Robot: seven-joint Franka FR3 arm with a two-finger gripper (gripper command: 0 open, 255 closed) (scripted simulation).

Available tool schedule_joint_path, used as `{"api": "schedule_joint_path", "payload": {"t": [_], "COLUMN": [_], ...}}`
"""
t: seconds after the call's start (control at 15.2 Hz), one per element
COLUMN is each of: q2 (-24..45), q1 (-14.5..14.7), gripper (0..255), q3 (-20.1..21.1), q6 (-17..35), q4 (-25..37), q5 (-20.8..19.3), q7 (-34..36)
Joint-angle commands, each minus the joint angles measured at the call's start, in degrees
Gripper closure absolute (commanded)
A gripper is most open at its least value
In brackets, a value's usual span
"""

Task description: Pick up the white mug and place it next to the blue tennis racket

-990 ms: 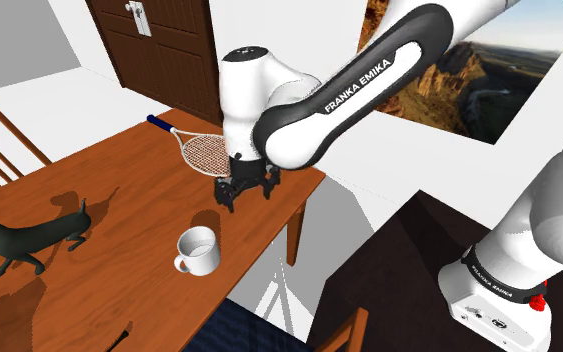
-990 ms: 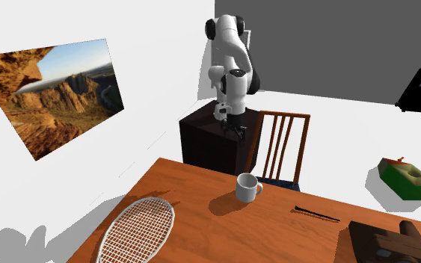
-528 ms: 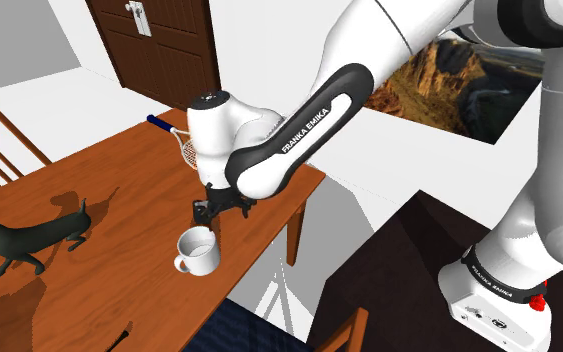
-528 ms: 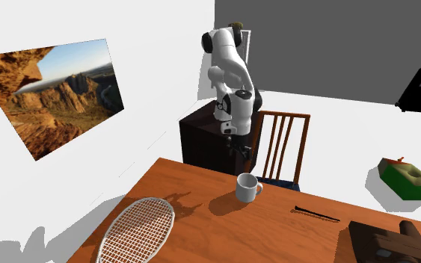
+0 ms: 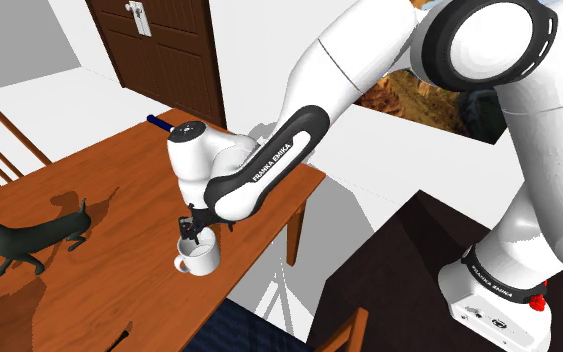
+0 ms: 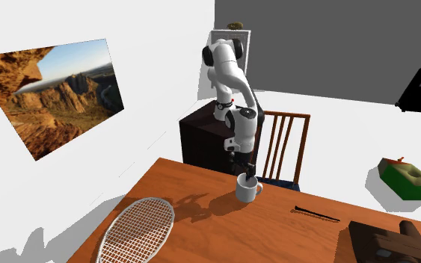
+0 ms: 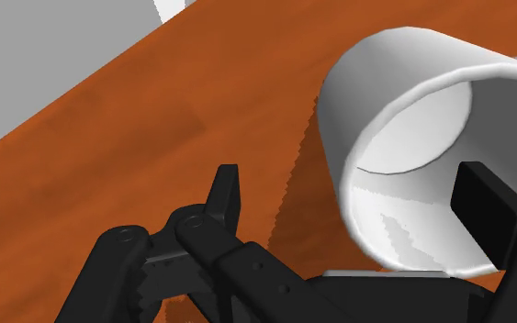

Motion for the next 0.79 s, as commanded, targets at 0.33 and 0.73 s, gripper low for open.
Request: {"api": "schedule_joint_path", "payload": {"t": [0.33, 0.73], "q2": [3.4, 3.4], "q1": [1.0, 1.0], "gripper": [0, 0], "q3": [-1.2, -1.2], "q6": [2.2, 2.2], "q4": [1.3, 1.3], "q5": [-1.2, -1.2], "q7": [0.8, 0.8]}}
